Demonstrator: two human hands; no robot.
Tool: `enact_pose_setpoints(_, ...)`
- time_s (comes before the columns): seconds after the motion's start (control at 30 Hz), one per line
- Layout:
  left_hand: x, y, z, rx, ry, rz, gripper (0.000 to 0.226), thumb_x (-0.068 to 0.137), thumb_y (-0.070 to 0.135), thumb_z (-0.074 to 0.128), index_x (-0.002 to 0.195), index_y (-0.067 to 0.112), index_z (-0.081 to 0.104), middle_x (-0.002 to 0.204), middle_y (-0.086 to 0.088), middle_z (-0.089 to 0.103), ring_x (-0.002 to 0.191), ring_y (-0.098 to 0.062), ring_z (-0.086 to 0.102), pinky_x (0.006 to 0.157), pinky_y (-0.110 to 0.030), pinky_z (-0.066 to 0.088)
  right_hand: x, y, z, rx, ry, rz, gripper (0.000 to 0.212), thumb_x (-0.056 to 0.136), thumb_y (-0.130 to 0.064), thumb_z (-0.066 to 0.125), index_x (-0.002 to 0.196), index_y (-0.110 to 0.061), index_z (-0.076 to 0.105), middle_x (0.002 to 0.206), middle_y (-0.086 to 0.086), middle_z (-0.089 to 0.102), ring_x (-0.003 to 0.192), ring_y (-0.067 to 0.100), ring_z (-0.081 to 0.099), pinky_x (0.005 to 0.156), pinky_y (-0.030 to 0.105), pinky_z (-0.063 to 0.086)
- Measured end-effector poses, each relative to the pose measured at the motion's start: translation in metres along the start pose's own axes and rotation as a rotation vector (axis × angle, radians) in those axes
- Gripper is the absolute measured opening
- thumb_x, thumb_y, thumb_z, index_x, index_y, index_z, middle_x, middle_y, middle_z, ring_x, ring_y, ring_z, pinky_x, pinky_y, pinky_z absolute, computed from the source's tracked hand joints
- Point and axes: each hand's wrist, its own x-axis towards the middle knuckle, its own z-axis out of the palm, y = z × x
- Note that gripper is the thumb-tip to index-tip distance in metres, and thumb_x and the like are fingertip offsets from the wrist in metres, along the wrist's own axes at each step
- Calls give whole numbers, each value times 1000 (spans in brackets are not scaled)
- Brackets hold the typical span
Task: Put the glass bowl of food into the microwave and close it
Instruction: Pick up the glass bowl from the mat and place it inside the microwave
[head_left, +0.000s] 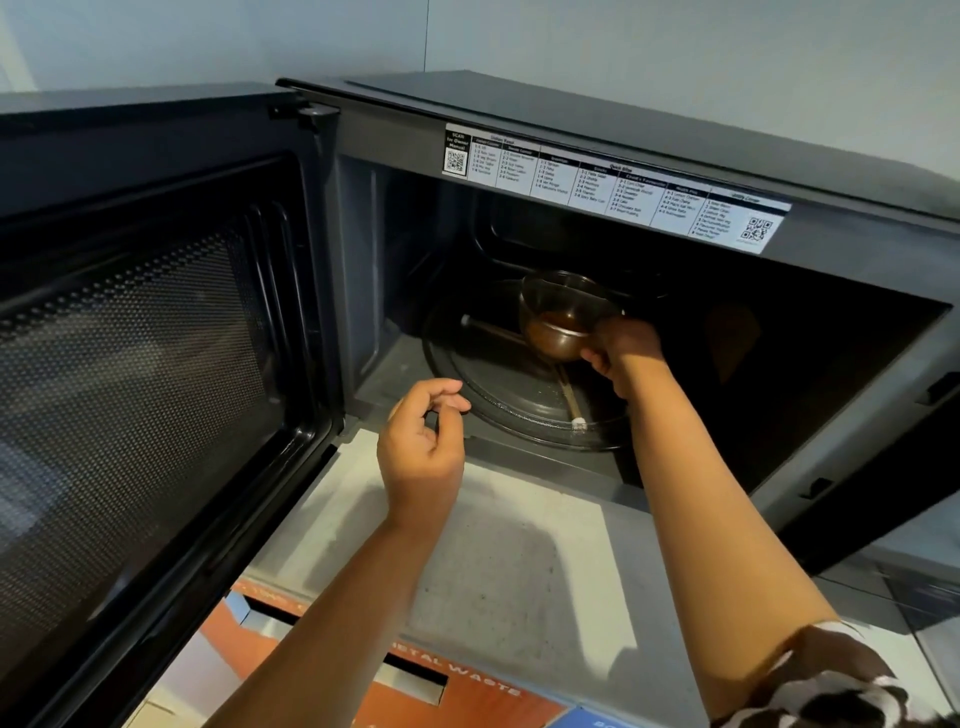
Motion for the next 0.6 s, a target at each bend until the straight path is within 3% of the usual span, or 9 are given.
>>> enact_pose_setpoints(0.2,0,-1,-1,41,-14,-23,20,87,8,47,97,12,64,86,-9,69,52,-5,46,54,-7,33,2,1,-1,7,-10,9,29,96,-11,39,68,-15,45,67,5,52,18,4,47,22,9,29)
enact_pose_setpoints(0.6,0,-1,0,67,-11,-3,20,87,11,48,97,13,64,85,-9,68,50,-3,46,52,-8,32,1,0,0,17,-51,28,28,96,-12,39,70,-17,49,68,4,55,21,2,48,24,9,31)
